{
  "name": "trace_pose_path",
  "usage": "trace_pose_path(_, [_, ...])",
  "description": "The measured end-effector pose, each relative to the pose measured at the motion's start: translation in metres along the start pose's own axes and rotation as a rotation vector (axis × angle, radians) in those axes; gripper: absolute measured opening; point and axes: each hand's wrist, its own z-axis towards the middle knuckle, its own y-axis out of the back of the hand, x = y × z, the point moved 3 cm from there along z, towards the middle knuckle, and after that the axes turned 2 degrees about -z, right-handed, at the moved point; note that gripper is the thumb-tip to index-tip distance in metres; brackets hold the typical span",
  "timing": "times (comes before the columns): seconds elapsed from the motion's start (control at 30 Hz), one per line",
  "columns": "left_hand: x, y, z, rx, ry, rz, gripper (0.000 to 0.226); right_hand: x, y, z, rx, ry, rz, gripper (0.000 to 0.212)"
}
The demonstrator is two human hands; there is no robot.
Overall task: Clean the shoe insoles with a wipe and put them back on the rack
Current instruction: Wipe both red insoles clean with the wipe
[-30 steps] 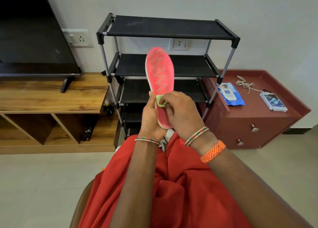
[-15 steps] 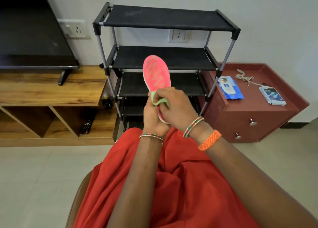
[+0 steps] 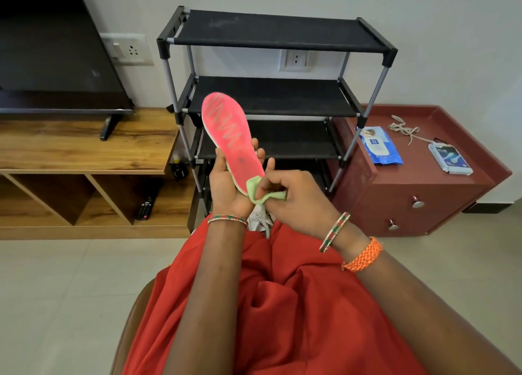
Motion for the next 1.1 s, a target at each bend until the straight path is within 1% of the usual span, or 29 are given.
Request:
trace_pose_path(0.07, [-0.001,0.001,0.000,-0.001,-0.015,0.013,0.049,0.002,0.007,0.002,-0.147,-0.016,0.127,0.012])
trace_pose_path(0.13, [-0.002,-0.002,-0.003,0.017,-0.014,0.012,0.046,0.004,0.019,0.007,-0.322,-0.009,0.151,0.011])
trace_pose_path(0.2, [-0.001,-0.007,-0.007,0.044,0.001,0.003,0.044,0.009,0.028,0.011,-0.450,0.036,0.047,0.015])
trace_pose_path(0.23, [0.000,-0.010,-0.007,0.065,0.018,0.000,0.043,0.012,0.028,0.013,-0.465,0.072,-0.032,0.019])
trace_pose_path(0.27, [0.002,-0.012,-0.008,0.083,0.036,0.002,0.043,0.015,0.024,0.013,-0.428,0.111,-0.100,0.021])
trace_pose_path(0.37, [0.006,-0.011,-0.009,0.057,0.044,0.060,0.052,0.015,-0.004,0.005,-0.158,0.159,-0.256,0.022])
trace_pose_path(0.4, [0.006,-0.009,-0.009,0.053,0.044,0.056,0.053,0.015,-0.012,0.000,-0.113,0.171,-0.295,0.022])
trace_pose_path(0.47, [0.002,-0.004,-0.009,0.044,0.033,0.003,0.053,0.016,-0.019,-0.008,-0.079,0.194,-0.288,0.019])
trace_pose_path(0.57, [-0.004,-0.003,-0.010,0.043,0.008,-0.048,0.053,0.020,-0.019,-0.009,-0.066,0.221,-0.237,0.016])
trace_pose_path(0.67, [0.003,-0.019,-0.013,0.079,0.034,-0.001,0.055,0.022,-0.010,0.002,-0.133,0.173,-0.207,0.015])
trace_pose_path(0.77, [0.011,-0.029,-0.015,0.145,0.108,0.047,0.061,0.027,-0.002,0.014,-0.209,0.096,-0.154,0.013])
trace_pose_path(0.83, [0.011,-0.029,-0.015,0.162,0.121,0.065,0.061,0.029,0.000,0.014,-0.226,0.078,-0.136,0.014])
trace_pose_path(0.9, [0.005,-0.026,-0.016,0.155,0.104,0.070,0.060,0.027,-0.004,0.007,-0.201,0.105,-0.141,0.016])
trace_pose_path(1.0, [-0.007,-0.019,-0.017,0.121,0.028,0.037,0.056,0.025,-0.012,-0.002,-0.101,0.171,-0.218,0.015])
trace_pose_path(1.03, [-0.009,-0.019,-0.017,0.118,0.012,0.021,0.057,0.025,-0.012,-0.001,-0.090,0.171,-0.232,0.014])
trace_pose_path(1.1, [-0.010,-0.022,-0.017,0.117,0.007,0.015,0.059,0.025,-0.008,0.006,-0.114,0.096,-0.173,0.013])
